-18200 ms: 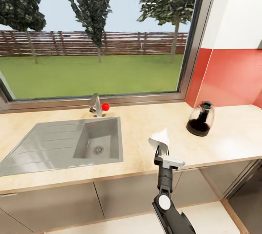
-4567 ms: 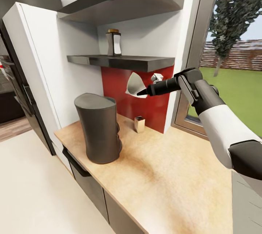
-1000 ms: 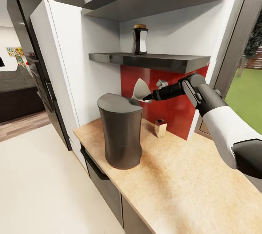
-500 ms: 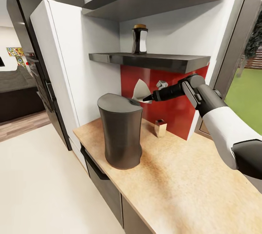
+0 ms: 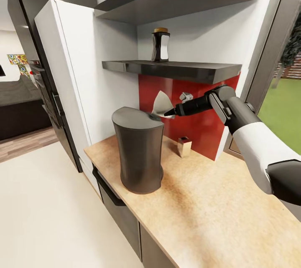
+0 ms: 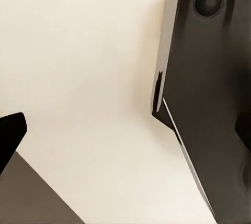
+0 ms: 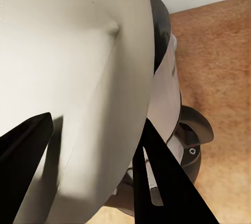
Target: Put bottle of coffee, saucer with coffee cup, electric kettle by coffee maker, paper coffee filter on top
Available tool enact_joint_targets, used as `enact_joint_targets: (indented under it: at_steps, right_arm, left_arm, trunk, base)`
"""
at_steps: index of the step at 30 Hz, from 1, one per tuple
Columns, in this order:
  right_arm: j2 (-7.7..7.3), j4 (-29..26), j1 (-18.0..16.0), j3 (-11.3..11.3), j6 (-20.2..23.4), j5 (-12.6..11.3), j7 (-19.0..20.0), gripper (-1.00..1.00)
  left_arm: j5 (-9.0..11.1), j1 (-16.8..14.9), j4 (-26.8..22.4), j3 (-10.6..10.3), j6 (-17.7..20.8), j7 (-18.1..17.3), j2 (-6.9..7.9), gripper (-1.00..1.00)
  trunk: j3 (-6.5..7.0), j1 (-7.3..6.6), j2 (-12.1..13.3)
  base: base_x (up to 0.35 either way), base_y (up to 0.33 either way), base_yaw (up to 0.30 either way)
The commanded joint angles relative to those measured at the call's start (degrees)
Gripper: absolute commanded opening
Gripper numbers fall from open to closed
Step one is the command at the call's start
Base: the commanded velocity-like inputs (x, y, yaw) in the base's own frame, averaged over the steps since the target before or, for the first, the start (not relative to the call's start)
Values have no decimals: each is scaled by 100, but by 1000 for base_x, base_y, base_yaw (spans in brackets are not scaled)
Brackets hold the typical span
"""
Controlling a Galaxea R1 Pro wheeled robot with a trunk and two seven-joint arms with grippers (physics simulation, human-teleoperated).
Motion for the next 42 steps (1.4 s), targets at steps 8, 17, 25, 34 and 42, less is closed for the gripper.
enact_joint_targets:
  at_steps: [8, 17, 25, 34, 42]
  right_arm:
    - [-7, 51, -9, -10, 31, -14, -36, -100]
    - [-267, 17, -7, -22, 30, -30, -36, -100]
    - [-288, 16, -9, -11, 30, -31, -36, -100]
    - [-288, 16, -10, -19, 31, -33, -36, -100]
    - [-288, 16, -9, -19, 29, -36, -28, -100]
  left_arm:
    - [47, 1, -10, -12, -7, -3, -17, 100]
    - [47, 1, -12, -12, -8, -3, -23, 100]
    - [47, 1, -13, -12, -8, -3, -17, 100]
    - [47, 1, -13, -12, -8, -3, -17, 100]
    - [47, 1, -11, -12, -8, -3, -17, 100]
  trunk:
    - [-12, 4, -12]
    - [-12, 4, -12]
    - [-12, 4, -12]
    - [-12, 4, -12]
    - [-12, 4, -12]
  base:
    - [0, 0, 0]
    - [60, 0, 0]
    - [21, 5, 0]
    - [86, 143, 0]
    - [8, 12, 0]
